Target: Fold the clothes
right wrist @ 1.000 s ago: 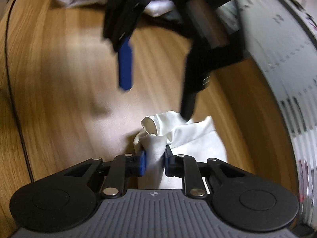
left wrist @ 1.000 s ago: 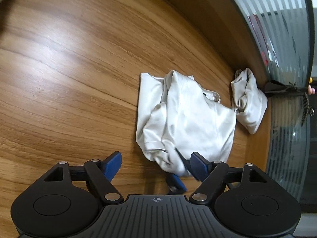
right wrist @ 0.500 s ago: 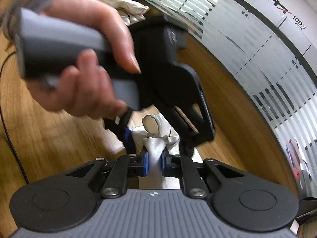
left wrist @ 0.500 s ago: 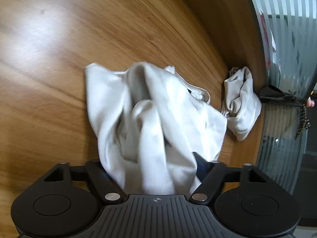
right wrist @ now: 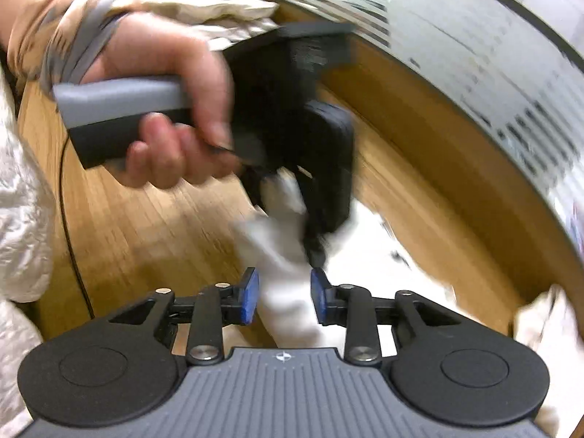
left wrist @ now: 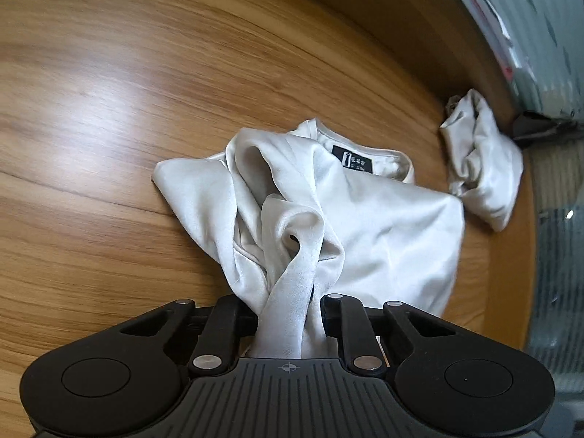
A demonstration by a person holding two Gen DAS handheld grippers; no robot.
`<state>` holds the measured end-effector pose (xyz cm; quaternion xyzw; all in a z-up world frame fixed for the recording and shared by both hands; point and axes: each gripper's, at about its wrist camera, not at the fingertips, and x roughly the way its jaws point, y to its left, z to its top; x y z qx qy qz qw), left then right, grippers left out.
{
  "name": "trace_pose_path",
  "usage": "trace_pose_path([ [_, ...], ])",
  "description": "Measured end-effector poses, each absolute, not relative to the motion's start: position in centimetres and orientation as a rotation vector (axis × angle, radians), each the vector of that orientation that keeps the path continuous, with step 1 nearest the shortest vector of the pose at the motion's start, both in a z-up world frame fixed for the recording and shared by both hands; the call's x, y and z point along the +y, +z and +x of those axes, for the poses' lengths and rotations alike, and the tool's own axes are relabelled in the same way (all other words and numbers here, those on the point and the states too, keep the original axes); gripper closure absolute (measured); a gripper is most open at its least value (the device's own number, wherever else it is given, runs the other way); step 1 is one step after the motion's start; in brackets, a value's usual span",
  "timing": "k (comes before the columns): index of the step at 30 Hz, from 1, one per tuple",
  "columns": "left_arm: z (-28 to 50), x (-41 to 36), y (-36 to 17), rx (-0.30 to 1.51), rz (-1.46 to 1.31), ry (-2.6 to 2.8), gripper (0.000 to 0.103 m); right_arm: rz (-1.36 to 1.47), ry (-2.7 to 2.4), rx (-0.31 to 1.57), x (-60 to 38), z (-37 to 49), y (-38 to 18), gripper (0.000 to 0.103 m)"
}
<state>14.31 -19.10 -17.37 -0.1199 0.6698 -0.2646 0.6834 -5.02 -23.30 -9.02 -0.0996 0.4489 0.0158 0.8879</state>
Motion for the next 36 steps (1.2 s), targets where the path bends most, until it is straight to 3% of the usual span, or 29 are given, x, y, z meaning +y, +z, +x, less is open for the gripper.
trace_pose_path([
  [1, 14.2, -18.6, -17.2, 1.506, -0.254, -0.591, 0.084, -0.157, 0.018, 0.941, -24.0, -5.5, -8.5, 0.058],
  [3, 14.1, -17.2, -17.0, 1.521, -0.225, -0.589, 0.084, -0.053, -0.029, 0.946, -25.7, -6.5, -7.8, 0.037],
  [11, 13.8, -11.5, -15.8, 1.522, -0.096, -0.565, 0.08, 0.38, -0.165, 0.929, -31.3, -11.3, -7.9, 0.016],
  [22, 14.0, -7.5, -14.3, 1.501, 0.034, -0.542, 0.075, 0.78, -0.141, 0.884, -35.2, -8.3, -18.3, 0.003],
  [36, 13.5, -7.7, -14.6, 1.498, -0.001, -0.533, 0.069, 0.804, -0.121, 0.943, -35.0, 1.1, -21.7, 0.004],
])
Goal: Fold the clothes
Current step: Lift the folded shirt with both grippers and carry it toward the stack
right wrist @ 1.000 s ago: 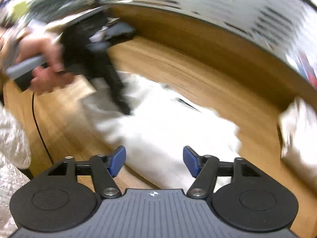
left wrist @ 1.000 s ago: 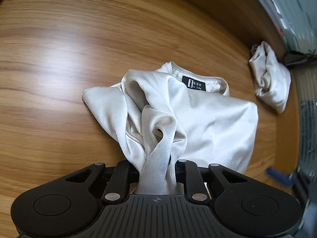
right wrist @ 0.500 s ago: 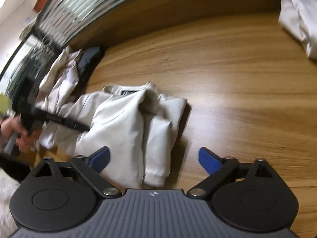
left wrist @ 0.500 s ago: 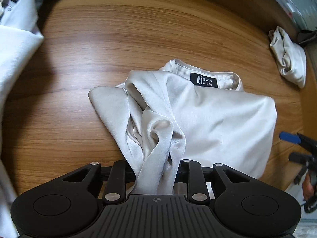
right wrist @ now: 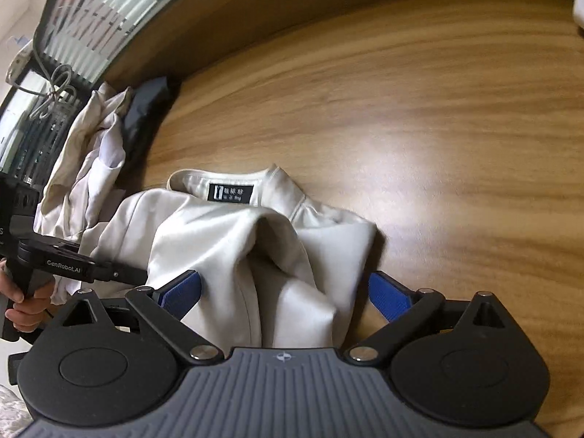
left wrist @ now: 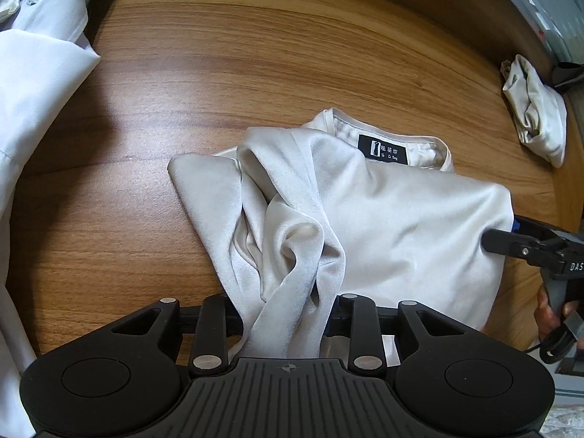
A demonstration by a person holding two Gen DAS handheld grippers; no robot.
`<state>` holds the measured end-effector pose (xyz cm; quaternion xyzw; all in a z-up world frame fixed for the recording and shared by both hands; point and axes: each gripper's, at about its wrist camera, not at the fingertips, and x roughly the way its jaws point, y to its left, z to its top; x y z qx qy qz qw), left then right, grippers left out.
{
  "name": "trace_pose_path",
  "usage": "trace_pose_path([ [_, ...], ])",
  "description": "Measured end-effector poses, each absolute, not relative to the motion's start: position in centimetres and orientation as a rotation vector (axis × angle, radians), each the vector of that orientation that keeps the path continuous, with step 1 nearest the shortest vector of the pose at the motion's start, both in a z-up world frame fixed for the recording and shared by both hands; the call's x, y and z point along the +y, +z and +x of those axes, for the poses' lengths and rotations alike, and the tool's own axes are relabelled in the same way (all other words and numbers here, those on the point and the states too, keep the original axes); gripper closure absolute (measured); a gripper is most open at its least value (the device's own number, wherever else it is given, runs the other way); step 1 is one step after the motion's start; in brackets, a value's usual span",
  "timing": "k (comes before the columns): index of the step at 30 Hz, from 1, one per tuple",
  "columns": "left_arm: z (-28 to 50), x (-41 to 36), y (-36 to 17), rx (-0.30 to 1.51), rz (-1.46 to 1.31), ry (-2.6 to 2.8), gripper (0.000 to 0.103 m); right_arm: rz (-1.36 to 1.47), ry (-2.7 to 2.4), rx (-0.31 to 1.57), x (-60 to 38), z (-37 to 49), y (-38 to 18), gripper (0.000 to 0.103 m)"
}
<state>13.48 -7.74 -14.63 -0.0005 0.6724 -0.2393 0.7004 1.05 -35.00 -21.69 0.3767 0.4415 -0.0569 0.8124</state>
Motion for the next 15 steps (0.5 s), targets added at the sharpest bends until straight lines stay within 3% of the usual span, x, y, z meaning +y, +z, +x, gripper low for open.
trace_pose_path([
  [7, 13.1, -7.6, -14.5, 1.474, -0.04, -0.541, 0.065, 0.825, -0.053, 0.945, -33.4, 1.8, -21.8, 0.034],
  [9, 13.0, -7.9, -14.4, 1.465, -0.04, -0.542, 0.065, 0.803, -0.052, 0.954, -32.6, 2.2, -21.9, 0.063],
  [12, 12.5, -8.4, -13.4, 1.423, -0.036, -0.537, 0.08, 0.784, -0.083, 0.946, -32.0, 2.3, -21.8, 0.084],
  [15, 11.4, -9.5, -11.5, 1.367, -0.02, -0.518, 0.084, 0.785, -0.107, 0.905, -32.0, 1.6, -20.6, 0.09],
])
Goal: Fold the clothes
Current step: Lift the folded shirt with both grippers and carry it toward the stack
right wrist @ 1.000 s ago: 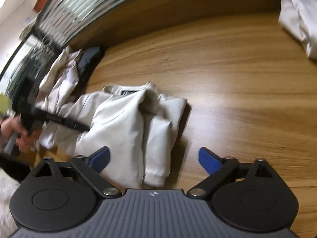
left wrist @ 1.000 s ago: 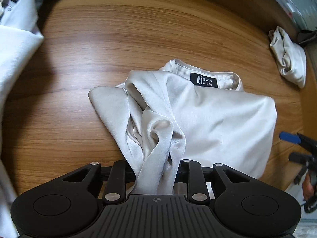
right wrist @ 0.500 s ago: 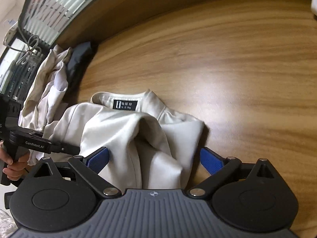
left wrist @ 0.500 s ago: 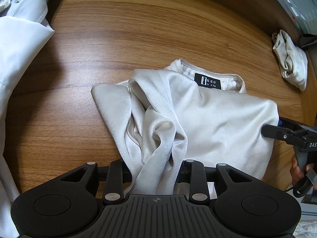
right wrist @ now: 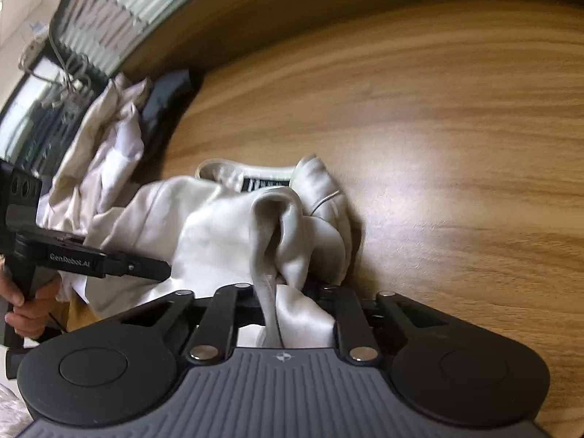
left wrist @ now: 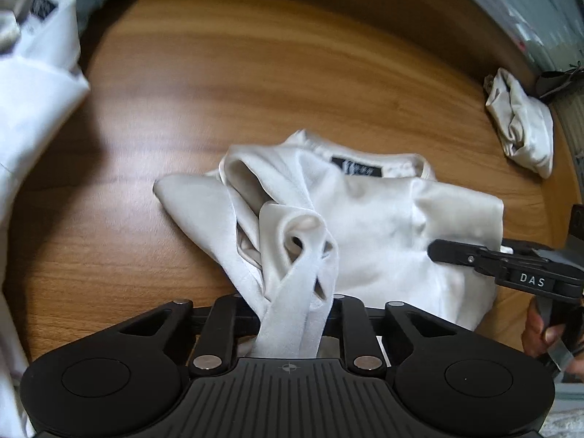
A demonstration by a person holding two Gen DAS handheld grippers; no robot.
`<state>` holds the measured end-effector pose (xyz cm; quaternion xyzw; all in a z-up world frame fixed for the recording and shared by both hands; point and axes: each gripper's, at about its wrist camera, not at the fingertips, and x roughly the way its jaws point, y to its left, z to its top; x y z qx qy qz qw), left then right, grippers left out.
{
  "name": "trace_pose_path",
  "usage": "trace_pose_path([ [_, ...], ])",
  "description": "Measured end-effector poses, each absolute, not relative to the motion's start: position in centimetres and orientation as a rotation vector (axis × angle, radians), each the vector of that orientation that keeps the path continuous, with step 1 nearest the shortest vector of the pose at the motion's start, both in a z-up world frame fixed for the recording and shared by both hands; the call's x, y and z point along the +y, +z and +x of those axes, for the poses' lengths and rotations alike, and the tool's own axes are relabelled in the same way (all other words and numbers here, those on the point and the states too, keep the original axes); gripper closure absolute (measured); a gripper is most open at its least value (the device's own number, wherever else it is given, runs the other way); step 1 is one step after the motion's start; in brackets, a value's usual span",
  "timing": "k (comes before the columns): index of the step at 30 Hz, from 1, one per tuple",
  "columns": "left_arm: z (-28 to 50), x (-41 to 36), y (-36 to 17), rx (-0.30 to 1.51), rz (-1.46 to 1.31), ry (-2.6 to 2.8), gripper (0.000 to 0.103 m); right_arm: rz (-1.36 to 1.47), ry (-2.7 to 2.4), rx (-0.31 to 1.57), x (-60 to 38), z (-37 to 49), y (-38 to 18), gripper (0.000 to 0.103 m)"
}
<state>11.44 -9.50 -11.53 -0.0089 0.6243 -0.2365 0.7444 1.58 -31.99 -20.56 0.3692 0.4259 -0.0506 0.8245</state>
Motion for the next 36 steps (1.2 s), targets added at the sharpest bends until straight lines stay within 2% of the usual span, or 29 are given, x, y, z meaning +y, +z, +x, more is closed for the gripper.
trace_pose_path([
  [7, 8.6, -14.4, -7.4, 1.264, 0.005, -0.504, 0.086, 0.71, -0.169, 0.847, -32.7, -1.1, -16.3, 0.091],
  [14, 7.3, -22.3, -5.0, 1.226, 0.021, -0.552, 0.086, 0.655, -0.219, 0.826, -38.0, -6.0, -11.7, 0.091],
  [28, 8.9, -45.0, -3.4, 1.149, -0.043, -0.68, 0.086, 0.528, -0.429, 0.75, -56.9, -19.0, -3.9, 0.091],
  [36, 12.6, -54.9, -3.3, 1.103, -0.073, -0.707, 0.086, 0.354, -0.551, 0.71, -66.1, -20.8, -1.4, 0.091],
])
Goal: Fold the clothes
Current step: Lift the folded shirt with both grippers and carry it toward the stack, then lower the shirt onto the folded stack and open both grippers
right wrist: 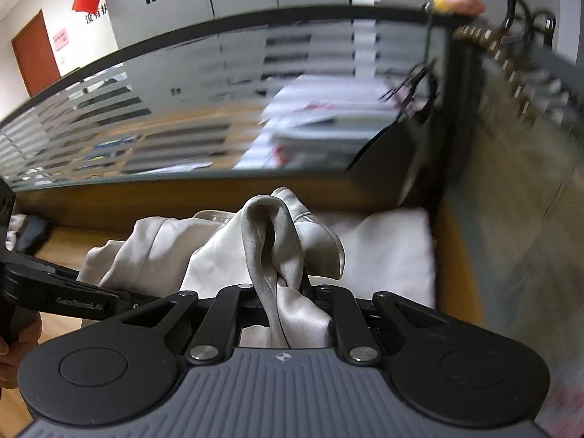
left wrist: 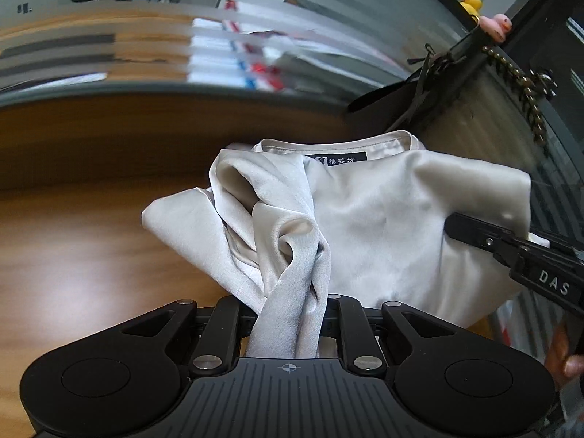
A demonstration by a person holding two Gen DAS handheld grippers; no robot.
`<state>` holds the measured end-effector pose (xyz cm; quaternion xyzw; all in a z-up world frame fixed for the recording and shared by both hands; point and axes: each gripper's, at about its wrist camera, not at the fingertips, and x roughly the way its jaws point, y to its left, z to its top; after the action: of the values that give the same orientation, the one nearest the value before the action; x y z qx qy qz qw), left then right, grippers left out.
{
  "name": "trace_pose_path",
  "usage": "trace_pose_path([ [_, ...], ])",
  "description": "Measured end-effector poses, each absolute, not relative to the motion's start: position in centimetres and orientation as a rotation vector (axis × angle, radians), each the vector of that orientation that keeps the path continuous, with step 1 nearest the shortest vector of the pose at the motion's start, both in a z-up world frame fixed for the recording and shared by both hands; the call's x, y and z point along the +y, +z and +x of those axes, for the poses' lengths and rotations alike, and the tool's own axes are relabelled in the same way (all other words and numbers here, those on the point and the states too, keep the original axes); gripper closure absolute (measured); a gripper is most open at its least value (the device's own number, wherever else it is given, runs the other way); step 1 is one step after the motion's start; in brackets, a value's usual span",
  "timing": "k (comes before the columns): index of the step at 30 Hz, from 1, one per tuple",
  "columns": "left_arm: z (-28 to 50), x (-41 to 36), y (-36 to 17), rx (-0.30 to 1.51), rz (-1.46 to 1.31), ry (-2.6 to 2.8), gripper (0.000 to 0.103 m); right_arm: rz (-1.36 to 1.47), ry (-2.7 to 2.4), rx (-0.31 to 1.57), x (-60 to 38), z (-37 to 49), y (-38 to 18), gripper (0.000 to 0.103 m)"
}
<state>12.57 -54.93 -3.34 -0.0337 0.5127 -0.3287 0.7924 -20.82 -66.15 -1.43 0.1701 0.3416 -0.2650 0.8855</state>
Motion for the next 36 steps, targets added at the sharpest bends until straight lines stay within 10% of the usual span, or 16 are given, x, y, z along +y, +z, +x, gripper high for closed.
trace_pose_path([
  [17, 19.9, -63.3, -7.3, 1.181, -0.111, -0.629, 0.077, 0.134, -0.723, 0.839, -76.3, -14.8, -6.6, 0.089],
  [24, 20.1, -60.1, -7.0, 1.194, -0.223, -0.591, 0.058, 0.018, -0.795, 0.865, -76.0, -14.3, -8.6, 0.056],
  [36, 18.1, -57.0, -1.9, 0.996, -0.126, -0.505, 0.052, -0.111, -0.787, 0.718, -70.9, -16.5, -6.5, 0.042],
])
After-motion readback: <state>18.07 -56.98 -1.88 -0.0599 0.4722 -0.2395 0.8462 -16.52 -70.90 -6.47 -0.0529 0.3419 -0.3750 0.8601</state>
